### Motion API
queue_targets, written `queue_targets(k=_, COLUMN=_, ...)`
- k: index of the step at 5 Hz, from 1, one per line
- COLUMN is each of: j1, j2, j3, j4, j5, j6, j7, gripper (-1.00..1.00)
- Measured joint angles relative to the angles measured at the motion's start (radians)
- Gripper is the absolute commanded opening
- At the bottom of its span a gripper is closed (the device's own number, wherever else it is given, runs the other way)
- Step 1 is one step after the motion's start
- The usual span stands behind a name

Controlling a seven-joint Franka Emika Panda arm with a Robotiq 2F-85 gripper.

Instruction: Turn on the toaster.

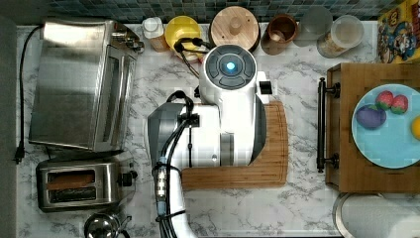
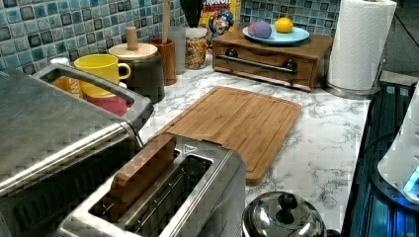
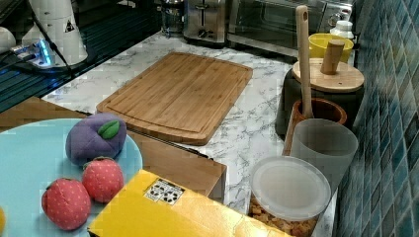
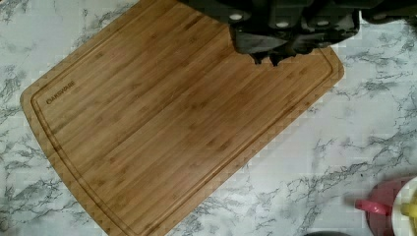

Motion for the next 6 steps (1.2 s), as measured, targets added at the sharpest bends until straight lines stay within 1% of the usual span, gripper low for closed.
queue_targets(k=2, j1=0.001, j2=0.018, j3=0.0, j4=0.0, j5=0.004, j6=0.013, j7=-0.001, gripper=-1.0)
queue_targets(k=3, j1=-0.046, j2=0.016, j3=0.054, j4=-0.035, j5=0.004, j6=0.073, j7=-0.049, gripper=-1.0)
queue_targets(k=4, j1=-0.059, j2=-0.001, j3=0.076, j4=-0.092, j5=0.037, j6=0.126, j7=-0.218, gripper=-1.0)
queue_targets(k=5, j1=-0.045, j2=-0.045, j3=0.077, j4=-0.17, j5=0.131, j6=0.147, j7=-0.365, gripper=-1.0)
queue_targets(k=6, j1=-0.041, j2=-0.101, j3=0.105, j4=-0.256, j5=0.2, j6=0.231, j7=-0.414, gripper=-1.0)
